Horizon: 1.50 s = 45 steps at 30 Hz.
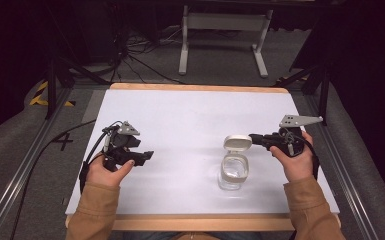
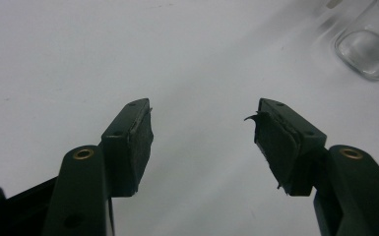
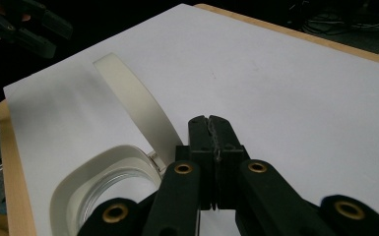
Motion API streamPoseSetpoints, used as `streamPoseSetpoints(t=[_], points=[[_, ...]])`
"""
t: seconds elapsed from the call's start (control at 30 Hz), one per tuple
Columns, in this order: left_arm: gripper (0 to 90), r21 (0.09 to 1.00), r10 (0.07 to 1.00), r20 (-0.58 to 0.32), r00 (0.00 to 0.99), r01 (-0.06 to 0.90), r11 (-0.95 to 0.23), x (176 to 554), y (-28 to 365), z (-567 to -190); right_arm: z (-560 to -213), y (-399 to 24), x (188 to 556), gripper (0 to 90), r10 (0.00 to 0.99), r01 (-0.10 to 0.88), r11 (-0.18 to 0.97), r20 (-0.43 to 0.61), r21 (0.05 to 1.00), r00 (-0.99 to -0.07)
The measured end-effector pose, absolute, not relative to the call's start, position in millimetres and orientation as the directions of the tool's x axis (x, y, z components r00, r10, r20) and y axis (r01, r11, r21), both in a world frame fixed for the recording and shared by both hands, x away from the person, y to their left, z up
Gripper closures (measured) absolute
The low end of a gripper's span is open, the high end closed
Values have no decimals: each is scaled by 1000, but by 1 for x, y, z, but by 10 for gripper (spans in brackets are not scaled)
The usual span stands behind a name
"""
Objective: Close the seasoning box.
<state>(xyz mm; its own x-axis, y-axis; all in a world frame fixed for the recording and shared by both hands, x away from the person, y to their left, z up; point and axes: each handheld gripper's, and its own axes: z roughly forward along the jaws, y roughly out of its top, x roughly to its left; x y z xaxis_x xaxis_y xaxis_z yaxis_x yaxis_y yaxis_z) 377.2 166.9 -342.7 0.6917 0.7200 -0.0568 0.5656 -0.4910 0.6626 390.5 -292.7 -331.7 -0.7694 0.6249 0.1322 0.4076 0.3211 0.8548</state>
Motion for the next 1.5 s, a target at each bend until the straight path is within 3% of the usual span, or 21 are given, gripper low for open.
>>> streamPoseSetpoints(t=[0.67, 1.03, 1.5], points=[[396, 672, 674, -55, 737, 527, -521, 390, 142, -341, -332, -293, 369, 886, 600, 396, 371, 108, 840, -793], [397, 683, 654, -73, 753, 515, -517, 389, 141, -337, -324, -300, 365, 696, 595, 409, 330, 149, 851, -790], [397, 684, 642, -73, 763, 507, -524, 393, 139, -335, -315, -336, 358, 636, 693, 429, 252, 147, 867, -706]])
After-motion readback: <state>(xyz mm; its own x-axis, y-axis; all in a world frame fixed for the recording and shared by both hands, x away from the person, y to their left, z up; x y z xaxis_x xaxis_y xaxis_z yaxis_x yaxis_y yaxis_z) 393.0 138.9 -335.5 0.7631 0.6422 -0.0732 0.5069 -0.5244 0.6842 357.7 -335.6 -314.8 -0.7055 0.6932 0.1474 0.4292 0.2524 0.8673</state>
